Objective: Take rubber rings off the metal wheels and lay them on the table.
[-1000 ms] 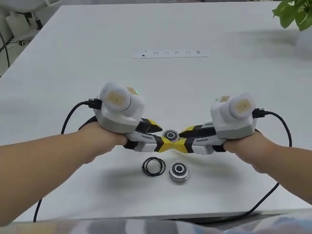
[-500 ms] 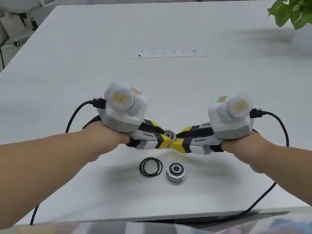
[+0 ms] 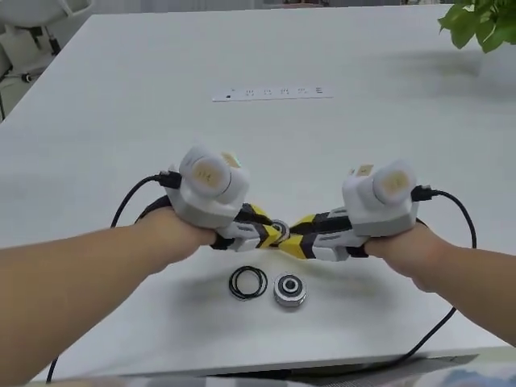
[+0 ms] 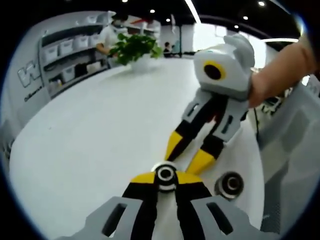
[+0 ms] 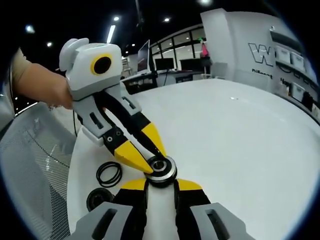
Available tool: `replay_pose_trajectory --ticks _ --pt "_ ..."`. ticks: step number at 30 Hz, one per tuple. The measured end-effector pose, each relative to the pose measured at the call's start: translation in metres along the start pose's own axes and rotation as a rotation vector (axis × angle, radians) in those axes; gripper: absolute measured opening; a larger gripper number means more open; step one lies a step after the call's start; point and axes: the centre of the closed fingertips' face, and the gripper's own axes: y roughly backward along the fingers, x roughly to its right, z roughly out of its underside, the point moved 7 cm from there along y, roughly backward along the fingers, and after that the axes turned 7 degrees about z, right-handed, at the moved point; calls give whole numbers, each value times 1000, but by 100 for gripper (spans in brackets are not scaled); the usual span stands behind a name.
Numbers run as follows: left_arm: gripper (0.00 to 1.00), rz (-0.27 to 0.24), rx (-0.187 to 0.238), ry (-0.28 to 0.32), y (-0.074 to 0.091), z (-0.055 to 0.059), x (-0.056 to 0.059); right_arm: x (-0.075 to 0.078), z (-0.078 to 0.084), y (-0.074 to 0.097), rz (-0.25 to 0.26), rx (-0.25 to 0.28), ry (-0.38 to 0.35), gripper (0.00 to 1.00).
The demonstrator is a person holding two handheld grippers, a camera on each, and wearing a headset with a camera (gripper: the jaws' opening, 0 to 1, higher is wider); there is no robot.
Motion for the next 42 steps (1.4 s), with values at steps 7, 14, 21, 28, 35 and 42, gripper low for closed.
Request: replay_pose_trajectory --ticks 7,14,21,28,35,42 --pt "13 -17 7 12 0 0 1 -1 0 1 11 1 -11 17" --pt "13 -23 6 18 0 0 2 0 4 5 16 -2 -18 7" --pt "13 -32 6 22 -1 0 3 1 5 5 27 2 -65 0" --pt "13 -43 -1 5 -1 0 5 4 7 5 41 20 -232 0" --pt "12 -48 -7 -10 -1 0 6 10 8 10 44 57 -336 0" --pt "12 -57 -12 -9 -1 0 7 9 3 12 42 103 -390 0"
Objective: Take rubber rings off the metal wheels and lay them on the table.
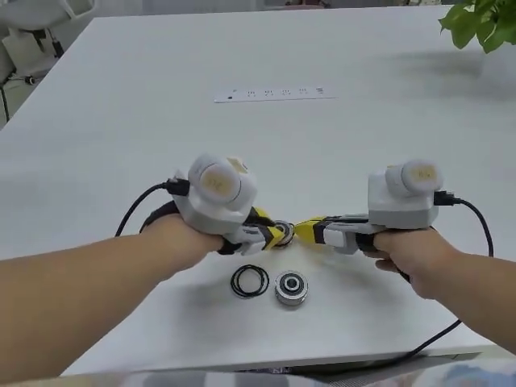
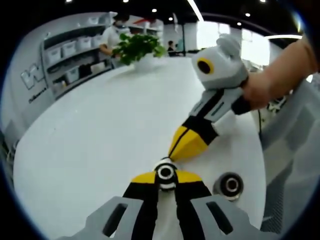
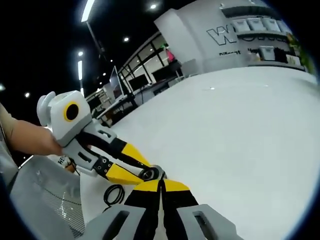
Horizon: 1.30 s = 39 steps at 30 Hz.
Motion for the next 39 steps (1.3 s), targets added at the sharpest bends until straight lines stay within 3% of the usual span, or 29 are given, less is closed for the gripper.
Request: replay_pose_trajectory --ticks 6,39 --pt "12 -7 -5 -8 0 0 1 -5 -1 0 -11 5 -28 0" --pt "11 -2 -5 -22 -1 0 6 -21 -2 4 -62 0 -28 0"
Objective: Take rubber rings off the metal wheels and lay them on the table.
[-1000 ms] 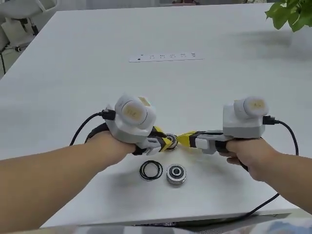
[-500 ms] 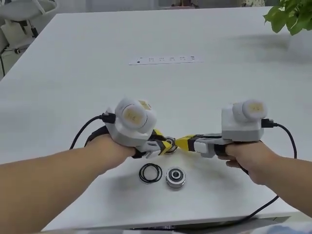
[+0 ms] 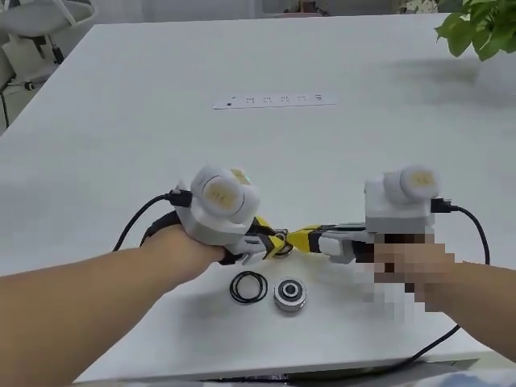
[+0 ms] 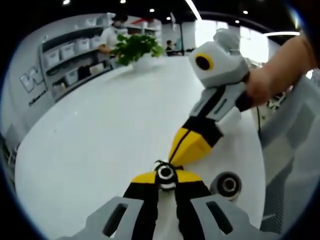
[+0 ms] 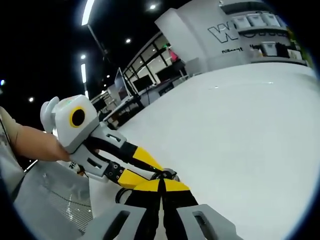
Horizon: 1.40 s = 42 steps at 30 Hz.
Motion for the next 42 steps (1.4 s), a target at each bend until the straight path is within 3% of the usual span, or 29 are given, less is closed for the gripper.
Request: replay_pose_trajectory --ticks 2,3,10,13,16,19,28,32,36,42 --pt "11 -4 0 1 0 0 0 -8 -5 -1 -62 25 20 0" --pt "11 -4 1 0 0 0 0 -7 -6 -1 -30 11 23 0" --pt "12 -5 6 5 0 0 0 -2 -8 7 -21 29 10 0" --pt "13 5 10 38 0 -1 0 4 -10 11 -13 44 -9 0" --pt "13 11 11 22 2 -2 0 3 -9 13 -16 48 -17 0" --pt "12 30 30 9 11 -5 2 1 -11 14 -26 63 -28 0" --pt "26 63 77 -20 42 -7 8 -15 -18 16 -76 86 -42 0" --pt "33 76 113 -5 57 -6 14 -23 -18 15 -105 80 -42 0" --pt "40 79 136 6 75 0 22 -34 -15 12 -148 47 -36 0" --pt "47 66 147 39 96 13 22 -43 -7 5 -177 -14 -16 0"
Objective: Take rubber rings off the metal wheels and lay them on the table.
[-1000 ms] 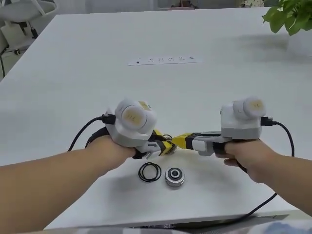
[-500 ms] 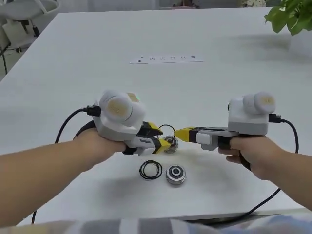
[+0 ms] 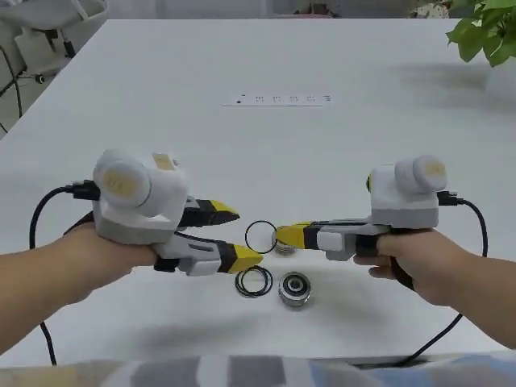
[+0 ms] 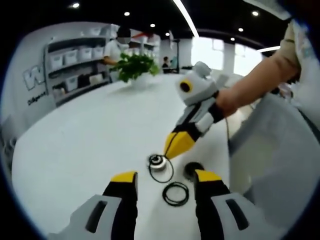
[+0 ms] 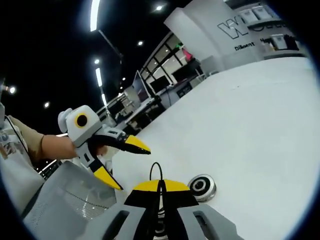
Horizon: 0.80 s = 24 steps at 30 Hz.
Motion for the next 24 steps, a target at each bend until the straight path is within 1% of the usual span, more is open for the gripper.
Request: replay_pose_trajectory --ticks 3,6,7,9,12,15,16,20,24 --pt "51 -14 13 23 12 4 2 -4 4 -4 -14 -32 5 0" --pt "52 -22 19 36 20 8 4 -3 7 -8 -23 -66 14 0" --pt "53 -24 19 39 22 9 5 -1 9 -10 -24 -85 17 0" --pt "54 -29 22 46 26 11 6 -2 13 -13 -23 -116 26 0" --pt "54 -41 24 58 31 16 8 -2 18 -16 -22 -149 32 0" --pt "55 -50 25 70 34 20 8 -2 23 -18 -15 -185 53 0" --pt "55 -51 26 76 35 21 9 -2 24 -19 -7 -200 73 0" --pt "56 -54 26 77 37 21 9 -5 26 -19 8 -227 130 1" --pt "57 -56 27 75 38 19 9 -4 24 -18 11 -229 155 8"
